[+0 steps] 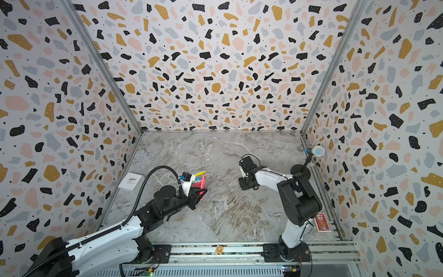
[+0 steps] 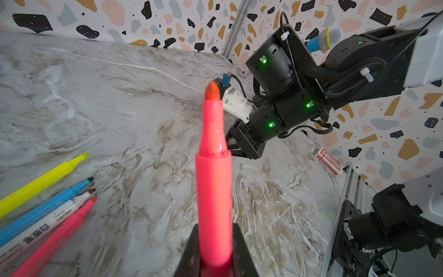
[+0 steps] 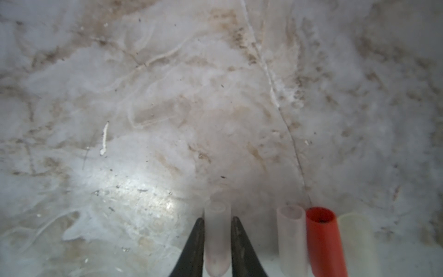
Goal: Insert pens into pen caps
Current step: Pick up the pen cap from the center of the table.
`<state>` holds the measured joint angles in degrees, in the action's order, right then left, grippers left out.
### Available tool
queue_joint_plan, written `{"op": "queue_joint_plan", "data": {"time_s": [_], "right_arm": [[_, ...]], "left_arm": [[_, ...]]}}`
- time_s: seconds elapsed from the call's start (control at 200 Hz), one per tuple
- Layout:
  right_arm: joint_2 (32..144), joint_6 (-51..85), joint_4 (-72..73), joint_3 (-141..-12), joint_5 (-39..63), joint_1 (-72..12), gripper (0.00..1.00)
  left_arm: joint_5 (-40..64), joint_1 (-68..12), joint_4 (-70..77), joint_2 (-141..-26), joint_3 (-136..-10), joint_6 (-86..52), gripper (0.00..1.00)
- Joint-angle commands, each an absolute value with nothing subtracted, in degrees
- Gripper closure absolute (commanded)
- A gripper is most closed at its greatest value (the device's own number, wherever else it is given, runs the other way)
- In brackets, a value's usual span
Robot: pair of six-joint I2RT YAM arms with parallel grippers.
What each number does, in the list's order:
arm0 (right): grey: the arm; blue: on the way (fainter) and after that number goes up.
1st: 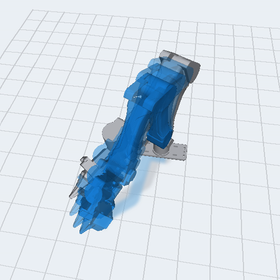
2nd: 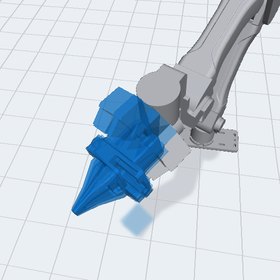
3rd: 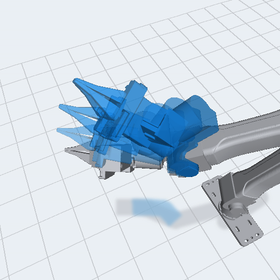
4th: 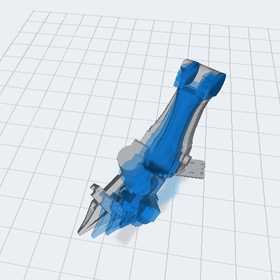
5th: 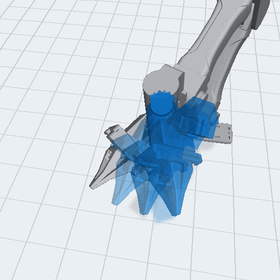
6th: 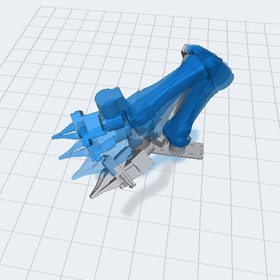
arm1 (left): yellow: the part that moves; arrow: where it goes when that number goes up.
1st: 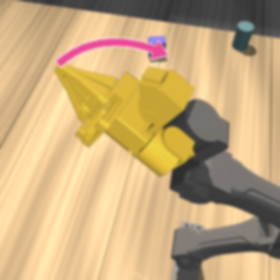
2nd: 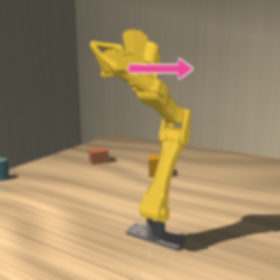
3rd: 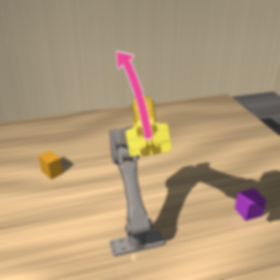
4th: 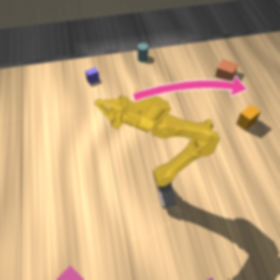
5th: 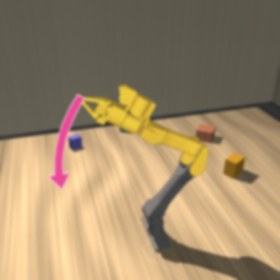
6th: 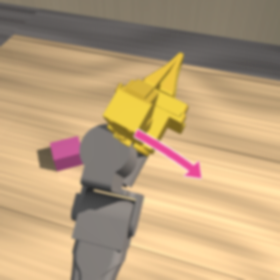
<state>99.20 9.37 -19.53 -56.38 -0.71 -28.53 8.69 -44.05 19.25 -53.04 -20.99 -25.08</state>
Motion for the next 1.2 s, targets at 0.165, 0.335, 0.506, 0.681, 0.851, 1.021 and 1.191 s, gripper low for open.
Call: {"op": "queue_joint_plan", "data": {"time_s": [0.165, 0.335, 0.506, 0.681, 0.851, 1.021, 1.191], "right_arm": [[97.05, 9.05, -20.03, -56.23, 1.23, -28.70, 0.92], [93.27, 8.96, -16.73, -55.07, 8.06, -28.47, 0.94], [85.94, 9.77, -10.15, -52.22, 18.62, -27.71, 0.95], [76.44, 14.07, 0.82, -47.52, 30.36, -26.13, 0.95], [69.65, 21.25, 15.18, -42.03, 41.79, -25.93, 0.95], [66.02, 32.45, 34.18, -35.75, 47.09, -26.10, 0.95], [65.49, 40.96, 48.67, -32.02, 47.22, -26.60, 0.95]], "left_arm": [[8.74, -43.85, 20.41, -51.45, -21.51, -24.61, 1.00], [9.18, -43.84, 20.56, -50.98, -21.53, -24.87, 1.00], [10.99, -43.85, 22.24, -50.02, -20.57, -25.46, 1.00], [13.23, -43.86, 27.07, -49.79, -18.41, -28.17, 1.00], [14.66, -43.94, 34.10, -50.47, -15.94, -32.11, 1.00], [15.12, -44.28, 40.89, -51.09, -13.96, -35.20, 1.00], [13.72, -45.04, 43.67, -50.36, -12.85, -36.43, 1.00]]}}
